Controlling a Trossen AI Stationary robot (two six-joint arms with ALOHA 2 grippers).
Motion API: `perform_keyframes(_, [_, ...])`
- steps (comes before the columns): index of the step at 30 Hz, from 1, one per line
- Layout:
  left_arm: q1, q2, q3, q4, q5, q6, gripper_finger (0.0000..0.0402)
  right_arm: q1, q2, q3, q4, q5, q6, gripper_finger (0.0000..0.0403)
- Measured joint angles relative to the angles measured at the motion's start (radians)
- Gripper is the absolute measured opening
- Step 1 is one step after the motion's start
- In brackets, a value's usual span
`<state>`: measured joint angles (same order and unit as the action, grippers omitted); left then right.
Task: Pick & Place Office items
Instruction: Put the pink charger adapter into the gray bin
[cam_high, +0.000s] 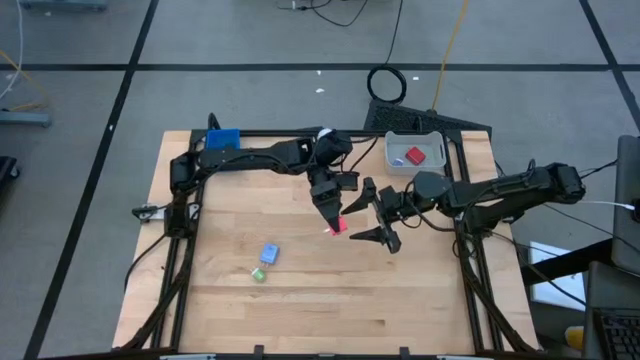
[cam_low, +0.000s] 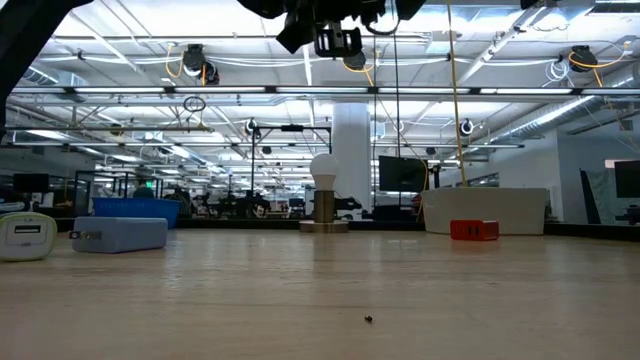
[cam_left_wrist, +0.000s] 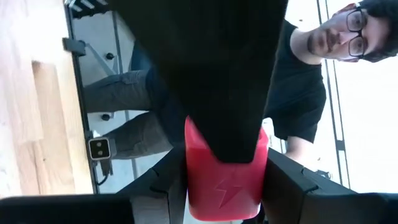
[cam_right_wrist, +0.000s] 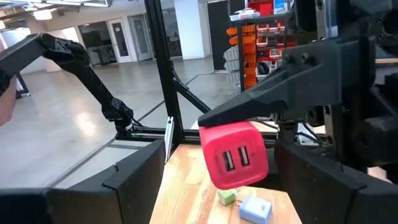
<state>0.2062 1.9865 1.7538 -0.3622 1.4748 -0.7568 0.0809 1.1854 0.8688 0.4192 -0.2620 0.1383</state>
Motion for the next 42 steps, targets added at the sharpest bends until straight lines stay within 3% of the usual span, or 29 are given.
perform_keyframes(21, [0.001, -0.001, 0.000, 0.051, -0.018, -0.024, 0.0152, 0.046, 0.055, 0.000, 0.093, 0.059, 0.037, 0.0288])
perform_keyframes(26, [0.004, -0.001, 0.000, 0.052, -0.057, -0.024, 0.0152, 0.045, 0.055, 0.000, 0.085, 0.064, 0.040, 0.0254])
perform_keyframes(34, [0.002, -0.001, 0.000, 0.091, -0.062, -0.061, 0.0152, 0.045, 0.053, 0.000, 0.088, 0.065, 0.048, 0.0160])
perform_keyframes(39, [0.002, -0.001, 0.000, 0.129, -0.061, -0.112, 0.0152, 0.045, 0.052, 0.000, 0.092, 0.061, 0.051, 0.0159])
perform_keyframes(42, [0.002, -0.001, 0.000, 0.129, -0.062, -0.132, 0.0172, 0.045, 0.052, 0.001, 0.090, 0.060, 0.057, 0.0159])
